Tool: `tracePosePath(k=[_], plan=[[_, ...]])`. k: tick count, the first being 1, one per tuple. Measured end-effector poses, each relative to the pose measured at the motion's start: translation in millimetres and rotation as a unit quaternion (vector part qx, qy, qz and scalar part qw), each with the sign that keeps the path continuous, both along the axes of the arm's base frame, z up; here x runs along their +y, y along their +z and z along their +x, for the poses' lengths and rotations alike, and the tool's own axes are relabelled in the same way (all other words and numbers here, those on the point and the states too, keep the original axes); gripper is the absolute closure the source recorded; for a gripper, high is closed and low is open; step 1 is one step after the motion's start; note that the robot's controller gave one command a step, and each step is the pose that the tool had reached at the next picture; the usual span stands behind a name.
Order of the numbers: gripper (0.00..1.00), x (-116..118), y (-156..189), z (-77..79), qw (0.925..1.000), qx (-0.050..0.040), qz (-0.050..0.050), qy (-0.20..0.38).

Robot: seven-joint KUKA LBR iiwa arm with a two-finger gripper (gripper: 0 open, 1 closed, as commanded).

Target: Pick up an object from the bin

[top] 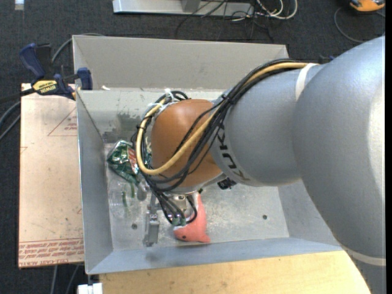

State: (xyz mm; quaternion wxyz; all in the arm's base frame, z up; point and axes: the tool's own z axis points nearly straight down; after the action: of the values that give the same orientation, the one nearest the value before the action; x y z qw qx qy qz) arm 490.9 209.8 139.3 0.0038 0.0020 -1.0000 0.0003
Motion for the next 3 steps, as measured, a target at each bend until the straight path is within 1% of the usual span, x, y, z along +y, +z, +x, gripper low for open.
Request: tracePosePath(k=[1, 2, 3], plan=[[0.0, -1.2, 4.3, 2.3, 1.0, -0.0035, 0.001, -0.002], [0.0, -59.8, -20.5, -11.8, 0.9992, 0.0018, -0.001, 0.039], [0.0, -40.1, -3.4, 24.4, 0.9861, -0.0056, 0.002, -0.166]])
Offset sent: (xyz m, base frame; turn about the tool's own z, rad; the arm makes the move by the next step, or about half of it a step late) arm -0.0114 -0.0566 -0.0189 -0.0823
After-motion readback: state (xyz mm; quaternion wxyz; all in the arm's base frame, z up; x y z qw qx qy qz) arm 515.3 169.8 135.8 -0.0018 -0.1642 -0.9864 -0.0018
